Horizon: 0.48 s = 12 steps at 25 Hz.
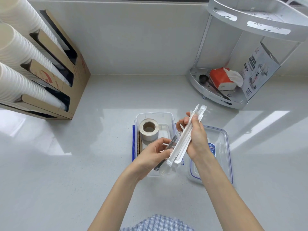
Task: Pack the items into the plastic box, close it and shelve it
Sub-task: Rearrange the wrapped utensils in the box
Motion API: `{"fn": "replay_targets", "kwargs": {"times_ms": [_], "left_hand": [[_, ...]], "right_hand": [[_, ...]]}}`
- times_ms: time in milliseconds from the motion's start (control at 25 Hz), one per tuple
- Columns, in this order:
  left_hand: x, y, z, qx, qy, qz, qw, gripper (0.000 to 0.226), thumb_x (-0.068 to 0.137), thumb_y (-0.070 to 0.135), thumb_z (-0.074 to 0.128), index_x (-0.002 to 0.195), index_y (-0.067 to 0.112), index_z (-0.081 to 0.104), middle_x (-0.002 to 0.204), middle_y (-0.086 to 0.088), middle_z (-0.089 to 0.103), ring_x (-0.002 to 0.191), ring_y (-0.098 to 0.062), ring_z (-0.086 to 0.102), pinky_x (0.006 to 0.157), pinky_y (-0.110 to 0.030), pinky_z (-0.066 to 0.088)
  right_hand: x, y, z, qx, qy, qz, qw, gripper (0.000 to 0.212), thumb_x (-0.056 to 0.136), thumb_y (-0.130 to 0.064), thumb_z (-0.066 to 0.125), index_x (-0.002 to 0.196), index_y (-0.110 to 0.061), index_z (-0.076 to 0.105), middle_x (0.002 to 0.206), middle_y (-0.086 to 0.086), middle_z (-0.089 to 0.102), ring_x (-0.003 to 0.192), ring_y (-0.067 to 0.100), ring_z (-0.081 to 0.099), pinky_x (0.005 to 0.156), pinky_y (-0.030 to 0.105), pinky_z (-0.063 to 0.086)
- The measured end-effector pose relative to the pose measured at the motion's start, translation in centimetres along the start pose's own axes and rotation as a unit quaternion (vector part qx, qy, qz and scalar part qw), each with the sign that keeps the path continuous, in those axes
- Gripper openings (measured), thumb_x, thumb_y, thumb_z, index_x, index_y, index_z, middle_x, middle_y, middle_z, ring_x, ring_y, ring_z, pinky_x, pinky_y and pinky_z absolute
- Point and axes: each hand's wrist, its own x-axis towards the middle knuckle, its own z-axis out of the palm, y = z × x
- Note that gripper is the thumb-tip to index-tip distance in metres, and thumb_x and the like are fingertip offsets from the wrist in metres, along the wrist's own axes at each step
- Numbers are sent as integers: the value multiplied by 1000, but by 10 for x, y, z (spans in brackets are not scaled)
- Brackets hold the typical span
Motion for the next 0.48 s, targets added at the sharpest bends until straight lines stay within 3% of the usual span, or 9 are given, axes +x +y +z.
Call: {"fn": "replay_targets", "kwargs": {"times_ms": [280,400,480], "left_hand": [[-6,0,-14,122,-51,-29,991,24,89,18,49,113,16,53,91,0,58,84,-13,54,82,-31,40],[-11,0,-22,132,15,-47,990,25,90,12,39,102,24,57,77,4,53,75,-12,50,77,-30,38],[-7,4,-20,38,78,-44,995,29,86,5,32,87,21,56,72,1,47,65,-13,45,66,-26,38]], "right_hand": [[5,-12,-12,38,-1,-11,999,26,98,-29,31,85,-19,51,47,-10,49,43,3,50,66,22,48],[11,-31,-20,86,32,-52,994,26,98,-33,30,85,-20,49,48,-9,42,37,2,40,46,15,44],[12,-38,-19,80,43,-83,992,24,97,-34,32,86,-21,49,45,-11,38,34,2,32,37,13,35]]}}
